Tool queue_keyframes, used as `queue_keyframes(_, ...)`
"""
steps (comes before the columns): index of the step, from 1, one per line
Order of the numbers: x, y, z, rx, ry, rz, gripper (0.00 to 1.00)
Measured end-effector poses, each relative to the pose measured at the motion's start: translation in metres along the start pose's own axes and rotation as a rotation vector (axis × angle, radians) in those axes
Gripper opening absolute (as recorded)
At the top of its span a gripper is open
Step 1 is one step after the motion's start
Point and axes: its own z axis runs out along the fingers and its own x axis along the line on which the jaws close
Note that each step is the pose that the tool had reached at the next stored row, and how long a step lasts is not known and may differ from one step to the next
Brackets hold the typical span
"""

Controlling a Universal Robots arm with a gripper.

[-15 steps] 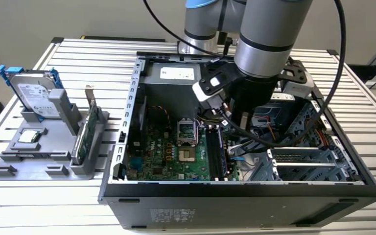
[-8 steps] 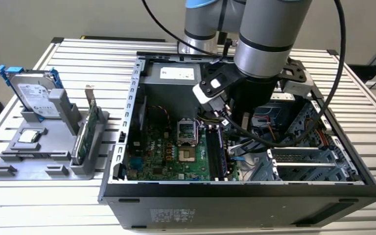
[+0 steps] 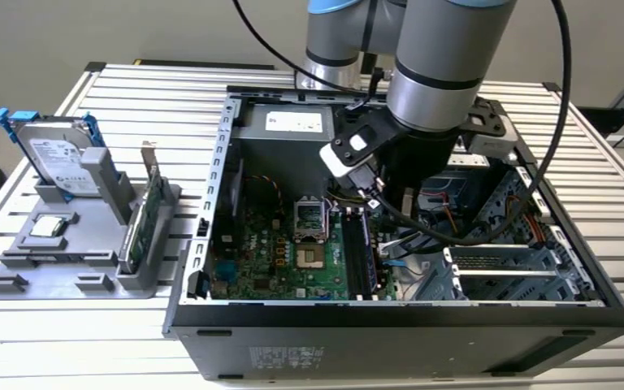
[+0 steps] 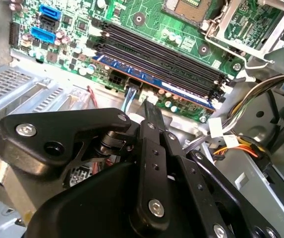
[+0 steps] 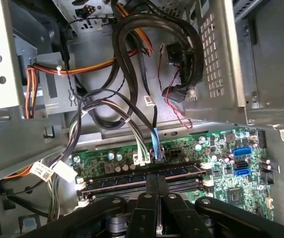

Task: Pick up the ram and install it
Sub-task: 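Press down the ram until it locks into place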

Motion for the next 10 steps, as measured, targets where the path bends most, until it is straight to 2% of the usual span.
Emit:
queue_keyframes(5, 0.0014, -0.0004, 0.0005, 0.0027, 0.0071, -0.018, 0.0)
queue_keyframes(10, 0.0059, -0.0012, 0.0017, 0.0071, 0.0081, -0.026, 0.0)
